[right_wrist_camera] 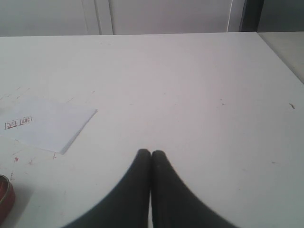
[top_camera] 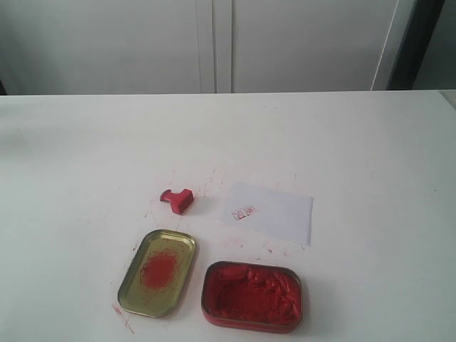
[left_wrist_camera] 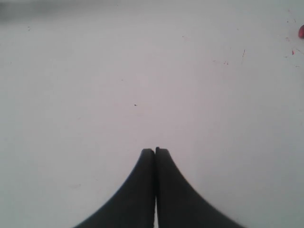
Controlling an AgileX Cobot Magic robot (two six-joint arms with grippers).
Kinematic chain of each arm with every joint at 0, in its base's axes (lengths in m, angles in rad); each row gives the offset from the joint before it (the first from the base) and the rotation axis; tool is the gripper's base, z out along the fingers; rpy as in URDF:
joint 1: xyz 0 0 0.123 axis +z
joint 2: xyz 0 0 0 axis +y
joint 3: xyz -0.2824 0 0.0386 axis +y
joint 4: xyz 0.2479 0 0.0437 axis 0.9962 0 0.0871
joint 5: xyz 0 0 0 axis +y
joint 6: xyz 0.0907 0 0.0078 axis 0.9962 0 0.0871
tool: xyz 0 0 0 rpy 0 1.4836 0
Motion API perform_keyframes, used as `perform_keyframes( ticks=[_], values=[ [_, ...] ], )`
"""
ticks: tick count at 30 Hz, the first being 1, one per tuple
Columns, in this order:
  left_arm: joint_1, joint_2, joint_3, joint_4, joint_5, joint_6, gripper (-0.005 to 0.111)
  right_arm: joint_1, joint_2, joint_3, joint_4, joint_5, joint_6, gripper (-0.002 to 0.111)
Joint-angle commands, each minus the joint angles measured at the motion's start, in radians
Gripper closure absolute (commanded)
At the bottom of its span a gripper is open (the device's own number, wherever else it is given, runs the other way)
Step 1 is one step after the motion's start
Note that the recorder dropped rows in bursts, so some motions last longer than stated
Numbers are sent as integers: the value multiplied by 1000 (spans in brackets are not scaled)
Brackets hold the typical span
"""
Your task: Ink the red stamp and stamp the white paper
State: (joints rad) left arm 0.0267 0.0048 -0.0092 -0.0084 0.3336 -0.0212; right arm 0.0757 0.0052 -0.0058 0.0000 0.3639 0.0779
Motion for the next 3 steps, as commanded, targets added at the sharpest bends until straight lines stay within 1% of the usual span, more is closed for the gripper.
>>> perform_keyframes(
  ticks=[1,3],
  values=[
    [3,-5,9,-5,7,-1,107,-7,-5,6,0,-15,5,108],
    [3,-5,9,-5,7,-1,107,-7,-5,6,0,-15,5,108]
  ],
)
